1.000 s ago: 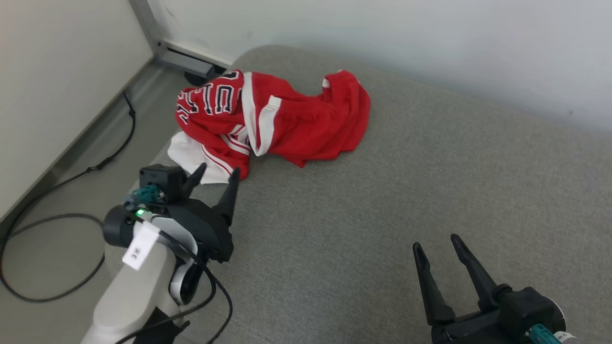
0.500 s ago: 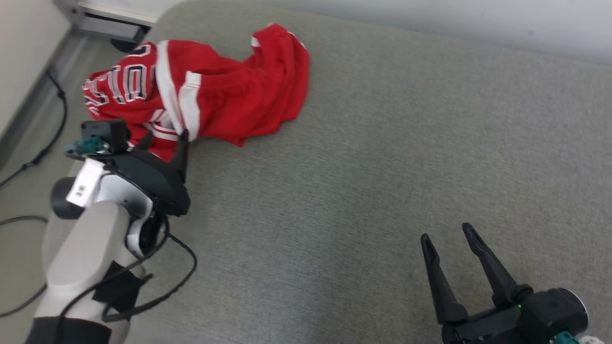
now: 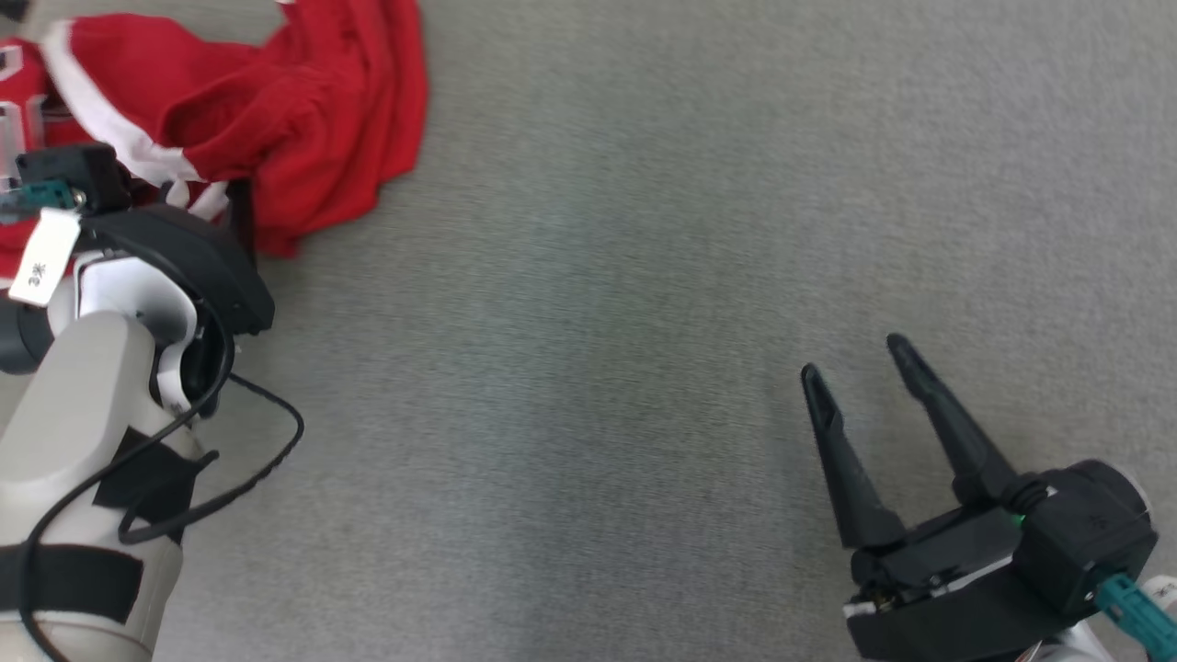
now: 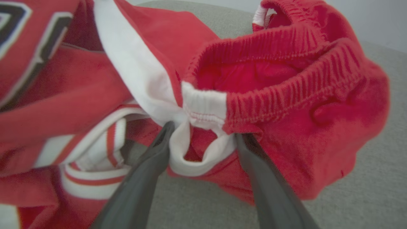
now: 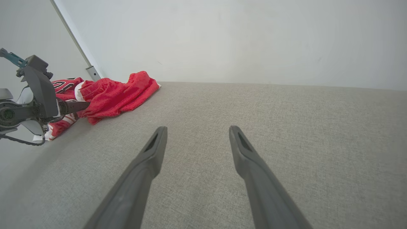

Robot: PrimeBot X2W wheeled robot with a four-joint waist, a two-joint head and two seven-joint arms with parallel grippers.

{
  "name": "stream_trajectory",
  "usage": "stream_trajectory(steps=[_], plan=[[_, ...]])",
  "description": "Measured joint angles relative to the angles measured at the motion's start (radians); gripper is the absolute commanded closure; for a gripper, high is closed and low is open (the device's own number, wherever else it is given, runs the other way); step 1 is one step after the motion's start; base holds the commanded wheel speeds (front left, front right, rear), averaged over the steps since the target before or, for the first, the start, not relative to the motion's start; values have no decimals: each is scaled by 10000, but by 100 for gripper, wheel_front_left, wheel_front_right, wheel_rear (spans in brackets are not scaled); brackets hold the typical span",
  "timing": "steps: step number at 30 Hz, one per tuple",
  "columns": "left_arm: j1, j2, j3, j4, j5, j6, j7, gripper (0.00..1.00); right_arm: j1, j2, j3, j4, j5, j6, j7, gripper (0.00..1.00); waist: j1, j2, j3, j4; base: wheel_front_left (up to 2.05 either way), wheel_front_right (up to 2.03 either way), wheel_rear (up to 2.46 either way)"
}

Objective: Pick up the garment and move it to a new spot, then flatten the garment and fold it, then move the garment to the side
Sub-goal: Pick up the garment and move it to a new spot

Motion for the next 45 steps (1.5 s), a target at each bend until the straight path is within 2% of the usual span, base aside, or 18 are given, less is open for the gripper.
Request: stream_trajectory(steps=[1,6,11,14,20,22,28,34,39,41,43,45], plan=[[-114,-23,-2,111,4,29,-2,100,-88,-15,-56,19,0,0,0,0,0,0,93,-102,0,0,0],[-456,-186,-17,518,52,115,-104,100,-198,-19,-138,303,6,0,48,0,-1,0,395,-503,0,0,0],[-650,-343,150,895,48,301,-525,100,-722,35,-128,815,46,75,17,0,-2,-1,238,-626,0,0,0],[-843,-596,107,947,50,284,-761,100,-893,109,-128,1037,111,77,-36,0,-2,0,-24,-624,0,0,0],[-1935,-686,-161,857,249,23,-1262,100,-1480,464,-161,1419,357,107,-412,0,-3,-3,-740,-536,0,0,0],[-2209,-932,-345,742,372,-82,-1455,100,-1580,520,-219,1638,407,105,-527,0,-4,-2,-990,-524,0,0,0],[-2500,-1883,-1162,387,809,-606,-1964,100,-1579,729,-221,2303,727,71,-867,0,-4,-3,-1743,-590,0,0,0],[-2259,-2042,-2027,-25,928,-1237,-2518,100,-1472,903,77,2980,907,21,-1179,0,-5,-4,-2544,-1018,0,0,0],[-1766,-2067,-2558,-288,846,-1490,-2754,100,-996,951,104,3216,995,-107,-1358,0,-4,-3,-2960,-1436,0,0,0],[-1497,-2025,-3012,-640,683,-1544,-2821,100,-751,963,123,3262,1001,-167,-1442,0,-5,-3,-3179,-1655,0,0,0],[-1216,-1822,-4046,-1710,-127,-1561,-2886,100,-547,980,128,3310,1032,-205,-1522,0,-5,-3,-3401,-1876,0,0,0],[-1029,-1854,-4943,-2696,-888,-1565,-2980,100,-320,999,142,3340,1049,-286,-1584,0,-5,-3,-3632,-2108,0,0,0]])
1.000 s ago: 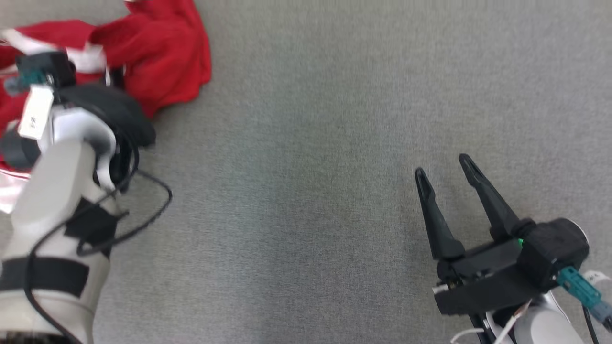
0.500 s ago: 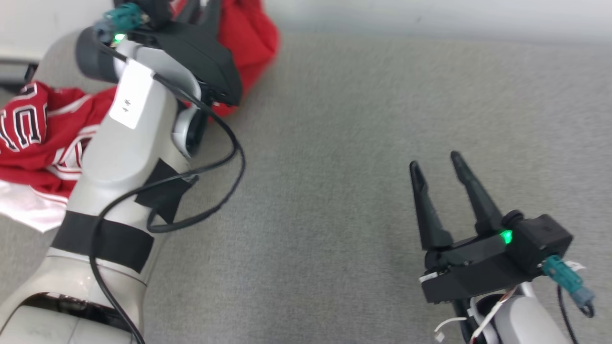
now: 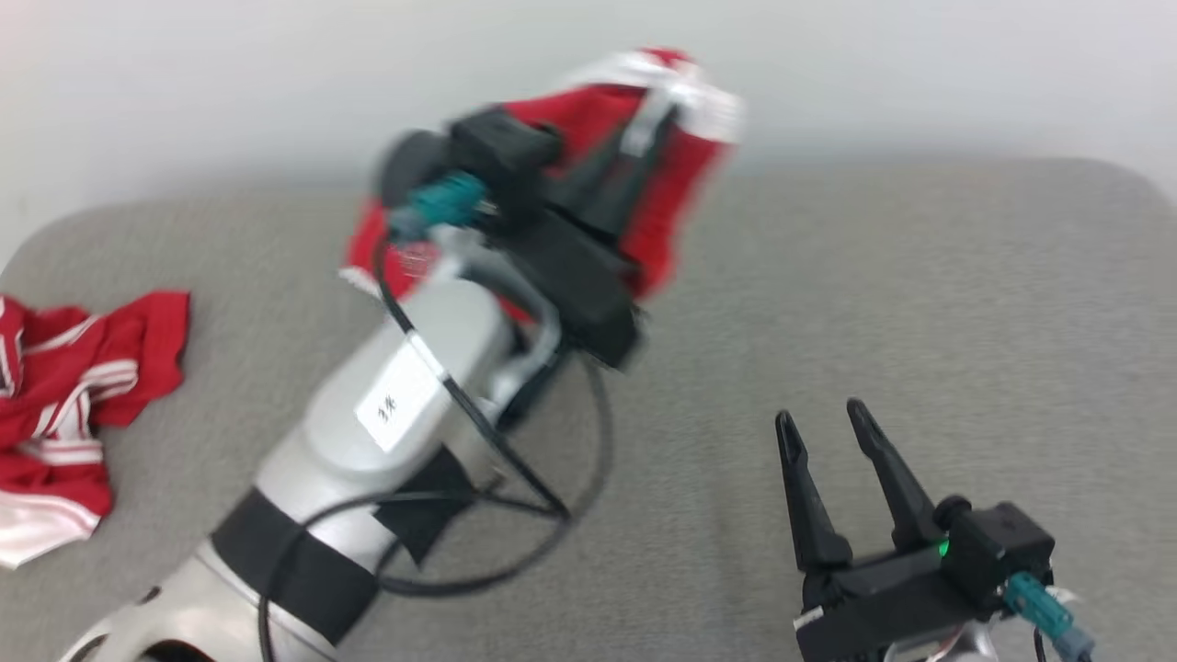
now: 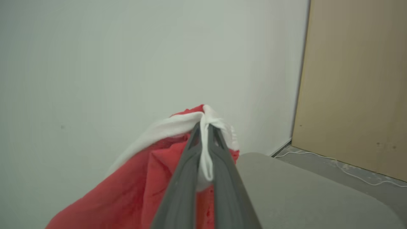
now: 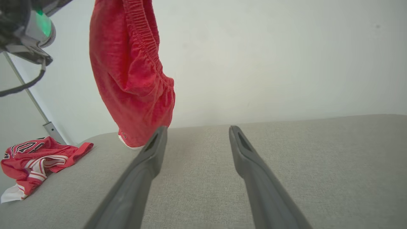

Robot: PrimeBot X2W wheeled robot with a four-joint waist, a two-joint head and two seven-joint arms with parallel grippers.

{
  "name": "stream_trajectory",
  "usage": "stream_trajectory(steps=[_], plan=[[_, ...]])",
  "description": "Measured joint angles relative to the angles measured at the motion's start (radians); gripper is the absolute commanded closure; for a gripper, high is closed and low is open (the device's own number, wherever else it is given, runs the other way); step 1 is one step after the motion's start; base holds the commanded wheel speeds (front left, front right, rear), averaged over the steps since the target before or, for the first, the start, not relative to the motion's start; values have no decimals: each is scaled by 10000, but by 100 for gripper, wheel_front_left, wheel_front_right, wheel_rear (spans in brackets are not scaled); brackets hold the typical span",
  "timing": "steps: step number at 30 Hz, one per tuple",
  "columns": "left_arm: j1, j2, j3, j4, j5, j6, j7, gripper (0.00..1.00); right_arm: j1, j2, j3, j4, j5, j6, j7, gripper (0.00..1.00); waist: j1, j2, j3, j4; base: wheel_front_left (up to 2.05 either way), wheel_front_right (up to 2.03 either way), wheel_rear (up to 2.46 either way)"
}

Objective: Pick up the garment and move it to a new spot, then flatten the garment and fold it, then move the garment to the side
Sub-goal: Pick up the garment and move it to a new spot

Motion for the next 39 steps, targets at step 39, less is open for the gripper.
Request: stream_trajectory(steps=[39], plan=[[2296,1870,-500,5227,-1795,2207,686,100,879,-4,382,-725,288,10,161,0,3,0,-789,-2240,0,0,0]])
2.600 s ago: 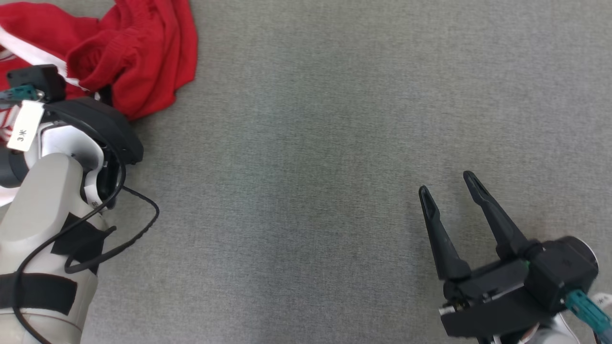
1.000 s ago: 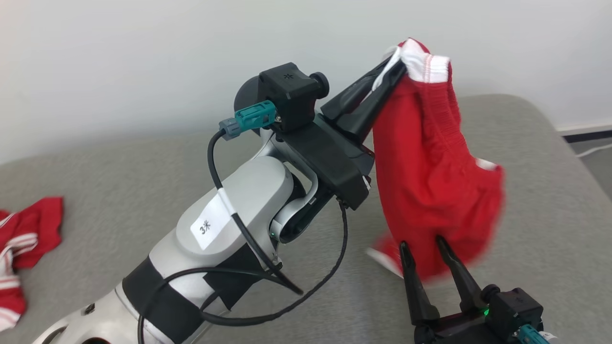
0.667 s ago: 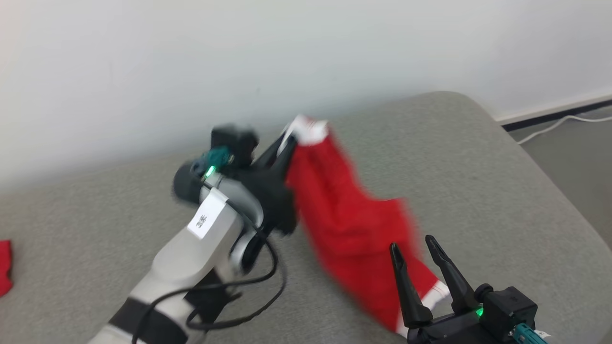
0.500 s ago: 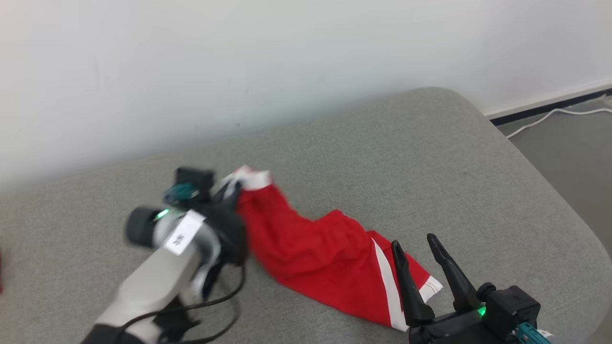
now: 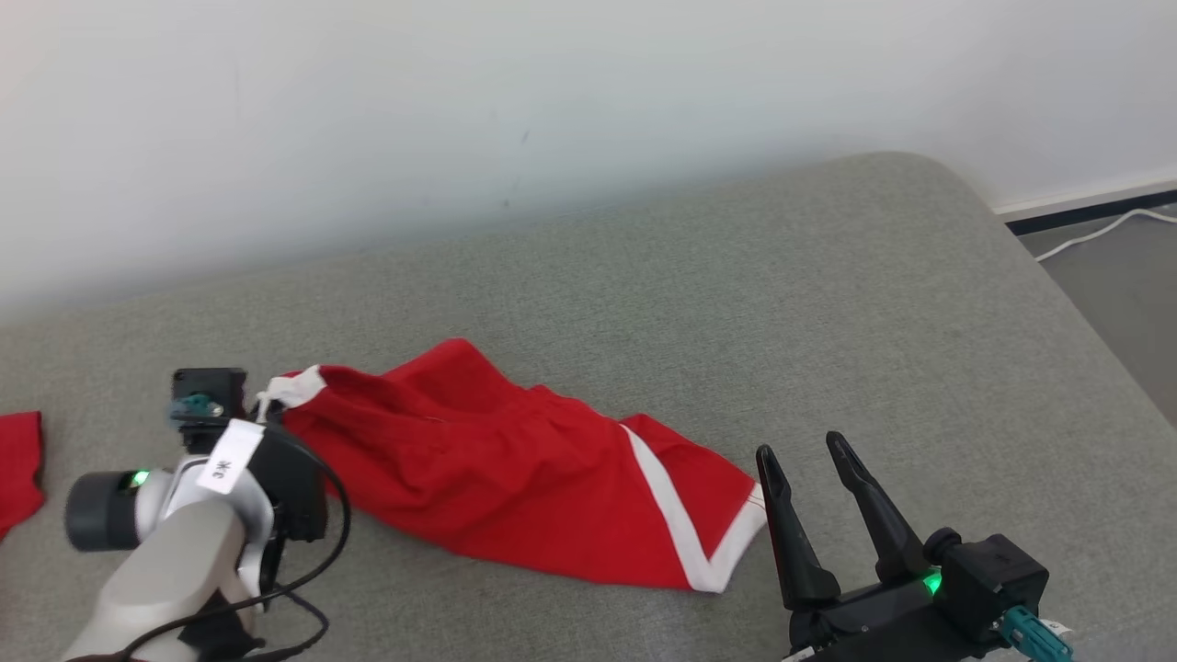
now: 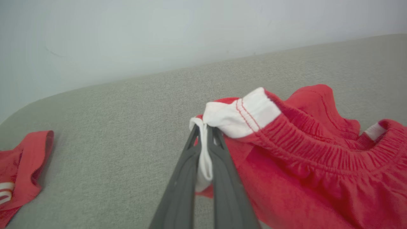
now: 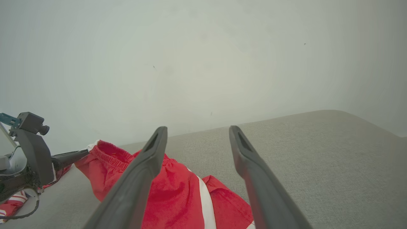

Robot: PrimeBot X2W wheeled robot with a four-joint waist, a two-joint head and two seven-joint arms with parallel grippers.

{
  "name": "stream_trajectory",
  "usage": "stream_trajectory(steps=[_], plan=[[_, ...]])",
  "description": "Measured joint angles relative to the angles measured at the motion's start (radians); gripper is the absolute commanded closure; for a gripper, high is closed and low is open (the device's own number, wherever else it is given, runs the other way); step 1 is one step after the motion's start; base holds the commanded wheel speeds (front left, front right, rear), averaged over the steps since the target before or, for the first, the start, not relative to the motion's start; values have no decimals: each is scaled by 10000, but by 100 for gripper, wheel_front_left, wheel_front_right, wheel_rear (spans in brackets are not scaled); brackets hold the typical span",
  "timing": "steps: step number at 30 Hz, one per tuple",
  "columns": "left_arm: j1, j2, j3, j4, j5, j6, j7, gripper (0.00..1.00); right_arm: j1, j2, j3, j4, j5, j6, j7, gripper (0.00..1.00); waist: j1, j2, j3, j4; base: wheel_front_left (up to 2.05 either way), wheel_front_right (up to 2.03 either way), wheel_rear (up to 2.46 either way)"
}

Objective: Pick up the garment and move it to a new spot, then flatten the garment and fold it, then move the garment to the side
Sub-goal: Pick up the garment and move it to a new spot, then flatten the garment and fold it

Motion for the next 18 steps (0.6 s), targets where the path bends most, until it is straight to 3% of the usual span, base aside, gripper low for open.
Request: stream_trajectory(steps=[1,2,3,4,13,18], plan=[[0,50,77,144,-4,13,0,100,-70,0,2,8,0,0,0,0,0,0,15,50,0,0,0],[2,107,134,274,-12,48,-2,77,-111,0,6,8,0,0,2,0,0,0,28,98,0,0,0],[2,173,203,412,-15,100,-23,51,-117,2,6,12,0,0,4,0,0,0,38,138,0,0,0],[4,221,322,541,-40,105,-58,0,-115,0,6,25,0,0,8,0,0,1,45,173,0,0,0],[-30,368,943,1250,-491,186,-232,0,-108,-12,-63,90,2,0,56,0,0,0,18,351,0,0,0],[-362,-148,907,1016,-499,184,-313,0,-58,-107,-245,31,6,-4,52,0,0,0,-10,539,0,0,0]])
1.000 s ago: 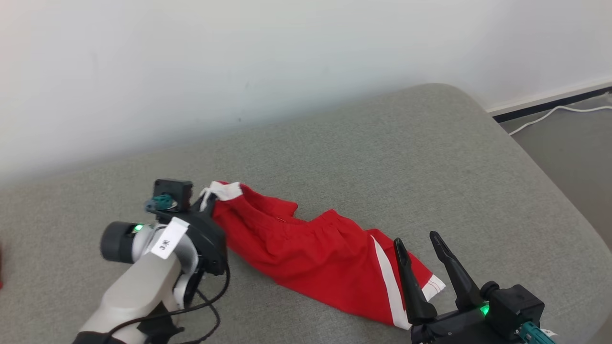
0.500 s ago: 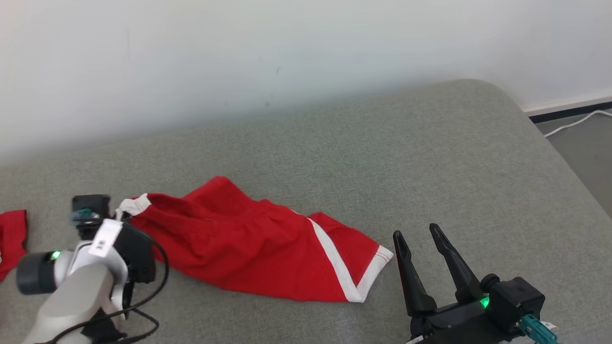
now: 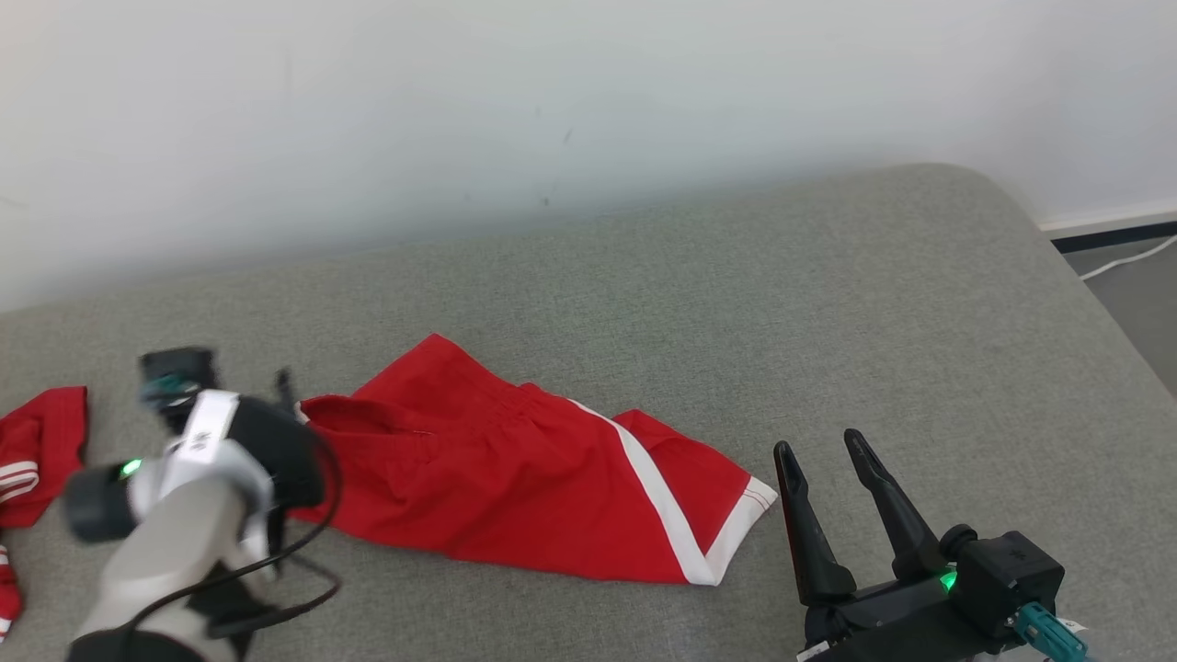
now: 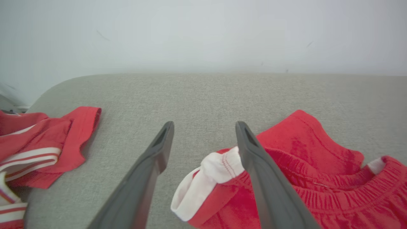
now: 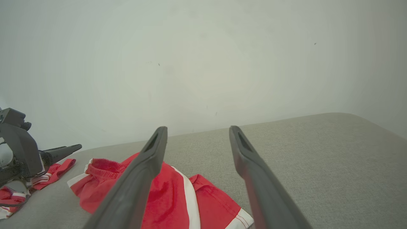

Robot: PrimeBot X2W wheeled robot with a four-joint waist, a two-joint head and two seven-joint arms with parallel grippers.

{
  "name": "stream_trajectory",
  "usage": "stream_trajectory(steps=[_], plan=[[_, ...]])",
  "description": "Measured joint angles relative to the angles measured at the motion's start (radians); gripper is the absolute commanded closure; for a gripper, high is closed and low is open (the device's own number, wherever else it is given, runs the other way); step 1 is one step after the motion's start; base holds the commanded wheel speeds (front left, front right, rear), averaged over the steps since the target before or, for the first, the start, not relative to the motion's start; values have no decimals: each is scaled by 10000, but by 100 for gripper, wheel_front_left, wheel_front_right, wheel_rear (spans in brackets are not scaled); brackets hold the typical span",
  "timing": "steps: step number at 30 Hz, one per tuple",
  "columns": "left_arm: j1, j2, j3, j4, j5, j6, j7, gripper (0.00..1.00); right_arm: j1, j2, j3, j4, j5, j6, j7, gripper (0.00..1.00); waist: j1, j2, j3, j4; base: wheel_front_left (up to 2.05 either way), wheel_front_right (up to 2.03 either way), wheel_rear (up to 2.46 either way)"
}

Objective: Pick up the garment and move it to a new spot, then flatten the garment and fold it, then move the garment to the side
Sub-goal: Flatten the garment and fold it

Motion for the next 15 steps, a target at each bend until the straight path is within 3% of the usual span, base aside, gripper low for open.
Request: stream_trajectory(steps=[9,15], plan=[[-224,-1699,-541,-633,61,-451,203,0,-29,12,213,128,0,0,50,0,0,0,-53,-9,0,0,0],[-41,-1695,-966,-453,211,-533,880,0,-28,42,443,167,0,0,125,0,0,0,-44,-408,0,0,0]])
